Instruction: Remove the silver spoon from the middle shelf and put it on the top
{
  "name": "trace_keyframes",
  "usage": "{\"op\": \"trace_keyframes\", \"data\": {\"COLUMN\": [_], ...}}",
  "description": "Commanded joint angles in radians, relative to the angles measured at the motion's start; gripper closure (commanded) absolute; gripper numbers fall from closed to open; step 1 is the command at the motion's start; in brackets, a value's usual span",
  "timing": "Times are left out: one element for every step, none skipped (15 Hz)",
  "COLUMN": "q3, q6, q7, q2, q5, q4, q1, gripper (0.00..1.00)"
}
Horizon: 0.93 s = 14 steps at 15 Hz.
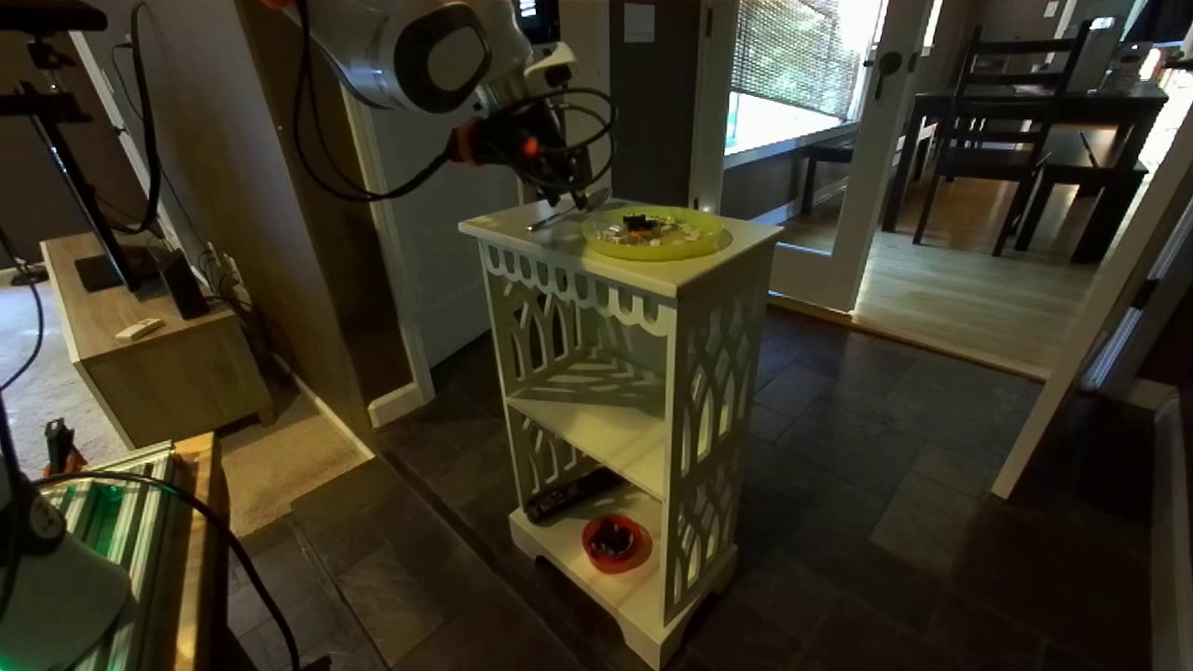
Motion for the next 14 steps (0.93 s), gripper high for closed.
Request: {"op": "trace_keyframes", "data": {"q3": [0.006,0.013,0.034,0.030,0.040,0.051,0.055,0.060,0.041,0.016,-0.001,0.037,0.019,0.007], "q6": [0.006,0.001,-0.008,-0.025,-0.037,-0.053,-0.099,-0.152,-0.214,-0.248,-0.193,-0.212,-0.210,-0.212], "q7": [0.104,0.119,0.111,0.162,0.189,0.214,0.252,0.216,0.199,0.177,0.169,0.195,0.188,0.185], "q2": [-0.081,-0.115,-0.169,-0.217,-0.267,-0.314,-0.377,-0.430,-0.487,-0.538,-0.582,-0.465,-0.511,-0.543], "q5": [-0.059,-0.053,-0.027,-0.048,-0.043,-0.029,-0.035,0.043,0.109,0.156,0.149,0.108,0.119,0.121], "q4": [-0.042,-0.058,-0.081,-0.098,-0.115,-0.131,-0.158,-0.181,-0.217,-0.254,-0.306,-0.184,-0.224,-0.253], "q1": [0.009,0.010,0.007,0.015,0.014,0.013,0.004,0.008,0.010,0.012,-0.005,0.000,-0.005,-0.010], "gripper": [0.12,0.06,0.01,0.00,0.00,0.00,0.00,0.00,0.00,0.00,0.00,0.00,0.00,0.00]}}
